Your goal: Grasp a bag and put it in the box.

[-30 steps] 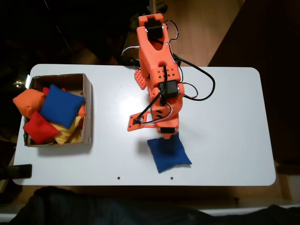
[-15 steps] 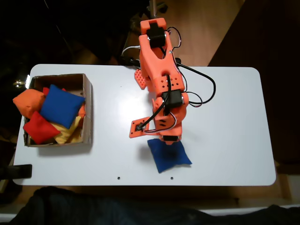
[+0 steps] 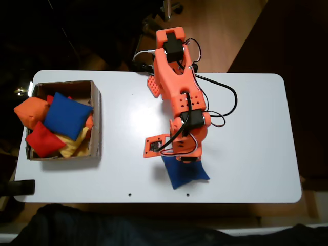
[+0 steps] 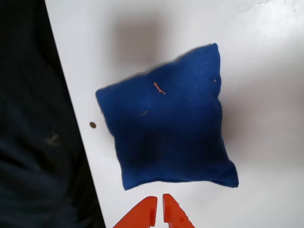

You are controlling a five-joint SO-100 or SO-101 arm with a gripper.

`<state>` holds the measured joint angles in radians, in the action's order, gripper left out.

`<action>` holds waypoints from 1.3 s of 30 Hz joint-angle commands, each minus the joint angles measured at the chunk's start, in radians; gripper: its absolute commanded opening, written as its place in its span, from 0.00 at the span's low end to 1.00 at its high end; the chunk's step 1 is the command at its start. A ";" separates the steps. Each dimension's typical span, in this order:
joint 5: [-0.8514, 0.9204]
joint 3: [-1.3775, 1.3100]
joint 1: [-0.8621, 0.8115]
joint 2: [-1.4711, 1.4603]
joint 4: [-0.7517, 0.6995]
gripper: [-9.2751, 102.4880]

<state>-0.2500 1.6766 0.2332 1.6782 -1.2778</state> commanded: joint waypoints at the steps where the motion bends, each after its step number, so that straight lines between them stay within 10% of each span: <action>1: 0.009 -0.083 -0.002 -0.014 -0.031 0.08; 31: 0.276 -0.282 -0.034 -0.213 -0.156 0.09; 39: 0.485 -0.284 -0.032 -0.225 -0.176 0.25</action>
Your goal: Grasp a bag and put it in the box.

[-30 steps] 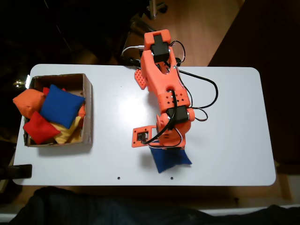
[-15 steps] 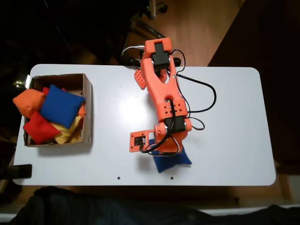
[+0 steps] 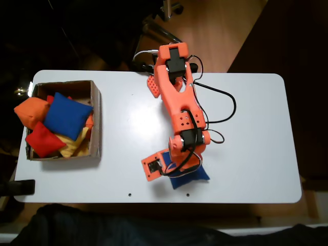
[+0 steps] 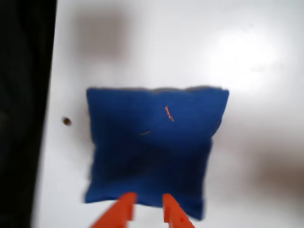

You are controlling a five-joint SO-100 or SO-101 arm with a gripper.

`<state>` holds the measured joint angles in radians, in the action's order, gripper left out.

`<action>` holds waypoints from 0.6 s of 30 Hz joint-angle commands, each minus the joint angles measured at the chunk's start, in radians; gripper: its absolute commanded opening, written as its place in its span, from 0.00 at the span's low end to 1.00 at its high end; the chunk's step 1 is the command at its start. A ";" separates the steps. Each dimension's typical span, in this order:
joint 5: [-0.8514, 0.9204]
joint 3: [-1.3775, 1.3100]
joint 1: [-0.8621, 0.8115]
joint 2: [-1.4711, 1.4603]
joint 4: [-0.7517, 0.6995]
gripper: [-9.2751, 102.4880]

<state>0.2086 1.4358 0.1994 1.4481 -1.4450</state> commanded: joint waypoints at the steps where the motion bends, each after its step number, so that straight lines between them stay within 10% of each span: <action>1: 0.023 -0.043 -0.002 0.002 -0.012 0.28; 18: 0.031 -0.020 -0.040 -0.034 -0.081 0.63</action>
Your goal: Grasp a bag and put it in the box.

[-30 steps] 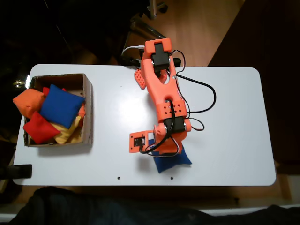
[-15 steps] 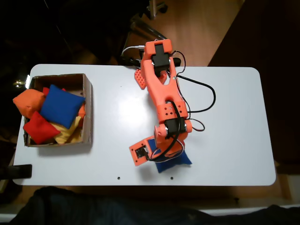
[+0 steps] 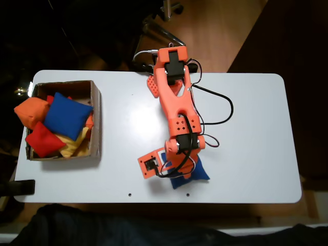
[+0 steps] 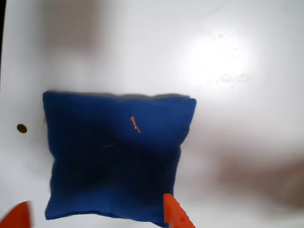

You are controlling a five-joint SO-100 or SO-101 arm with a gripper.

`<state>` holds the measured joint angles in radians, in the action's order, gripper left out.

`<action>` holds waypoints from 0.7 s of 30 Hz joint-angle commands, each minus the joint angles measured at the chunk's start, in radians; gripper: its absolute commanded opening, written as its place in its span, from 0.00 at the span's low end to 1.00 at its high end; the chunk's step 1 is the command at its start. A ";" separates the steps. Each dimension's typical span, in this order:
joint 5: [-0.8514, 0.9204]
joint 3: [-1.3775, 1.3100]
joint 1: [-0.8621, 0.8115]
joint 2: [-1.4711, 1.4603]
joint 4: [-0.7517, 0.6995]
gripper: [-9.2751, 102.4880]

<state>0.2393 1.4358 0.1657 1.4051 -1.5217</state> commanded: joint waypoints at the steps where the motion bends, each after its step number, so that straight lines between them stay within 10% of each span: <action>1: 0.000 -0.015 -0.003 0.011 -0.006 0.64; 21: -0.008 -0.017 0.044 -0.133 -0.061 0.78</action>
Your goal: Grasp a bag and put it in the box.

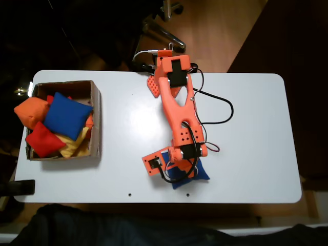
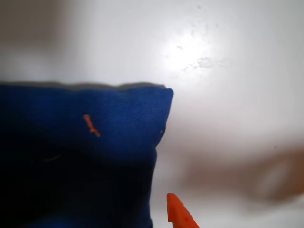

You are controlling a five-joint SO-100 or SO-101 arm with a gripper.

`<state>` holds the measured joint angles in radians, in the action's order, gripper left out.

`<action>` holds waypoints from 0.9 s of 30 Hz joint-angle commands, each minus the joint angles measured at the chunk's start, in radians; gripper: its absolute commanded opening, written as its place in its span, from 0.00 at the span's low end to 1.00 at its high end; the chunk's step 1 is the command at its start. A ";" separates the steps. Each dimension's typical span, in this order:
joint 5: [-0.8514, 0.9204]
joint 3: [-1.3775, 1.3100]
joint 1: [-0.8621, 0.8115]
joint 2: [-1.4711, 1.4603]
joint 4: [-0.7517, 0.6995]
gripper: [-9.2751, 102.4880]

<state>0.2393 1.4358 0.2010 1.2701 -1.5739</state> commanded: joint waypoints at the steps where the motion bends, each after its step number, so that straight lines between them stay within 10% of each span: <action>1: -0.008 -0.017 0.009 -0.005 -0.011 0.78; 27: 0.018 -0.078 0.000 -0.060 0.012 0.78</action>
<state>0.2470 1.3990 0.2040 1.1704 -1.5616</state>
